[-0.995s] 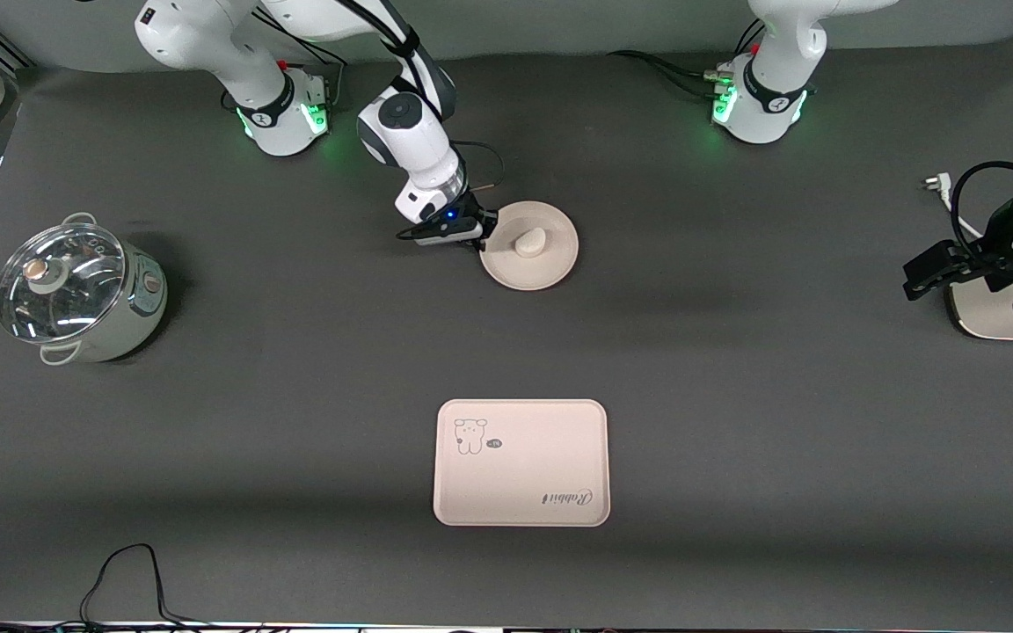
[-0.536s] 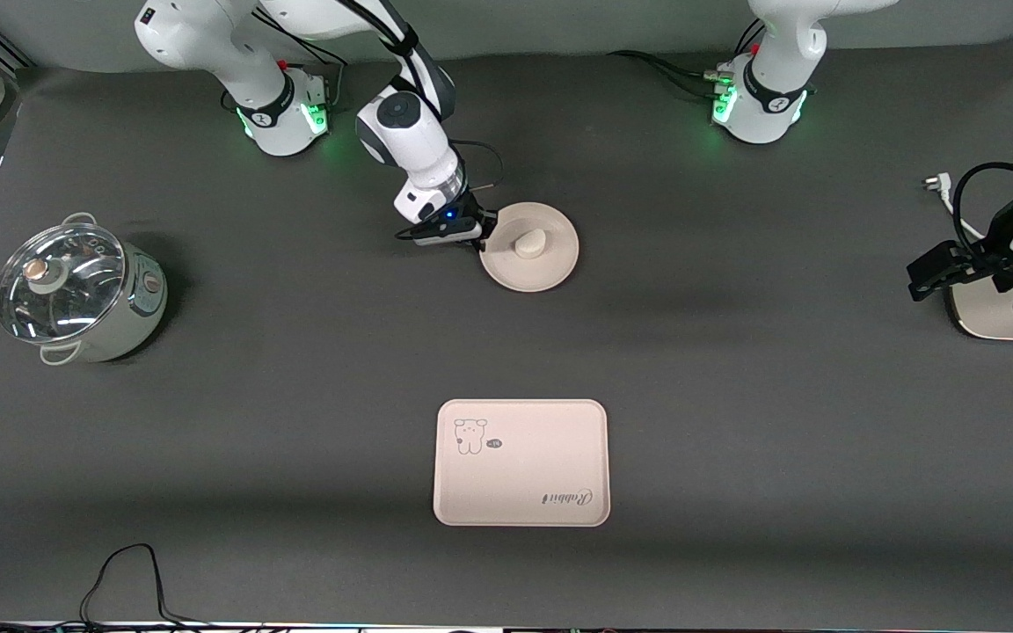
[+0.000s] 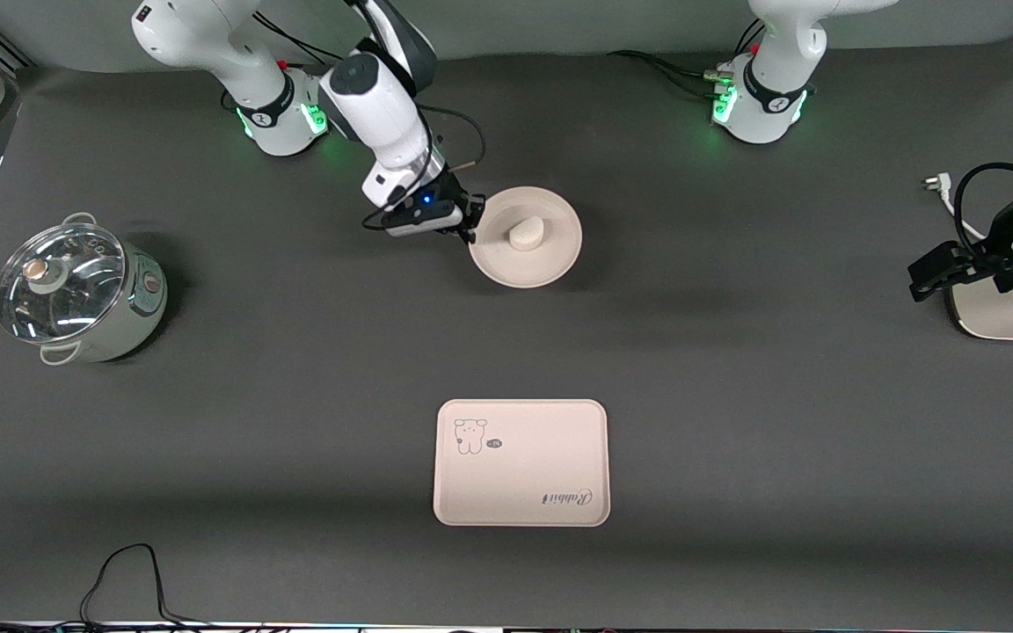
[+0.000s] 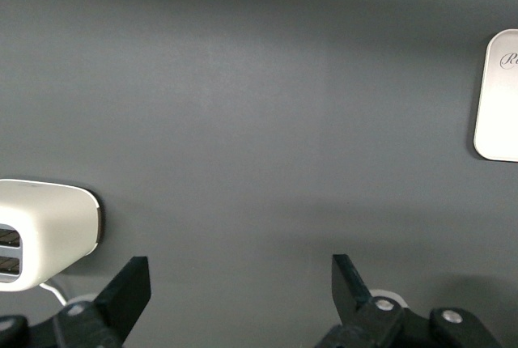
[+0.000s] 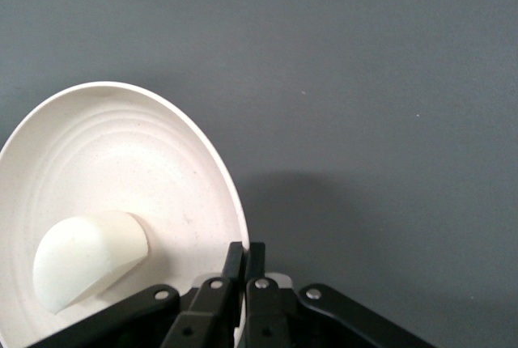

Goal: Place bun in plate and plate on tray
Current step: 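Carry the plate with the bun over the white tray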

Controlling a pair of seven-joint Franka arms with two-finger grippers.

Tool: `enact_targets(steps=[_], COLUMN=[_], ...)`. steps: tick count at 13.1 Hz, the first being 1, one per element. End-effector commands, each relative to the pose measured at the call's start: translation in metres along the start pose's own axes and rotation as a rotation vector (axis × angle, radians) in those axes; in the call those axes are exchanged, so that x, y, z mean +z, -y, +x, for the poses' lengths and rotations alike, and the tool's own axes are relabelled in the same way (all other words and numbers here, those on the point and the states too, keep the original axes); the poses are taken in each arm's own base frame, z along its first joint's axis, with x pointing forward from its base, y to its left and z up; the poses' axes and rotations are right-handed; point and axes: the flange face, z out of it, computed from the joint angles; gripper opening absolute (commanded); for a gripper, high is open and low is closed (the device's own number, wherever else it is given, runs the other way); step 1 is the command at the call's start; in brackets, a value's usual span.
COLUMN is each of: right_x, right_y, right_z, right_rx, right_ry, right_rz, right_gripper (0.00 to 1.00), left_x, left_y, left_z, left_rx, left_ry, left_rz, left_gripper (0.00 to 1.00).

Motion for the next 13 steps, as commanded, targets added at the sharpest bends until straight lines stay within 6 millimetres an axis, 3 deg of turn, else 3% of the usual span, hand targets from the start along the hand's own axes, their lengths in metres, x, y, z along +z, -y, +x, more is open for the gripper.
enact_targets(steps=[1,5,11,13], right_x=[-0.001,0.025,0.048,0.059], right_y=[0.008,0.016,0.029,0.023], right_z=[0.020,0.102,0.268,0.302], right_rx=[0.002,0.066,0.156,0.177], right_ry=[-0.008,-0.046,-0.090,-0.115], right_rz=[0.014,0.007,0.011,0.020], right_gripper=[0.00,0.00,0.00,0.00], left_x=[-0.006,-0.006,-0.003,-0.003], left_y=[-0.003,-0.002,0.000,0.000], left_z=[-0.001,-0.001,0.000,0.000], left_rx=[0.005,0.004,0.006,0.004], left_ry=[-0.014,-0.011,-0.006,-0.006], left_rz=[0.010,0.010,0.011,0.011], left_gripper=[1.00,1.00,1.00,1.00])
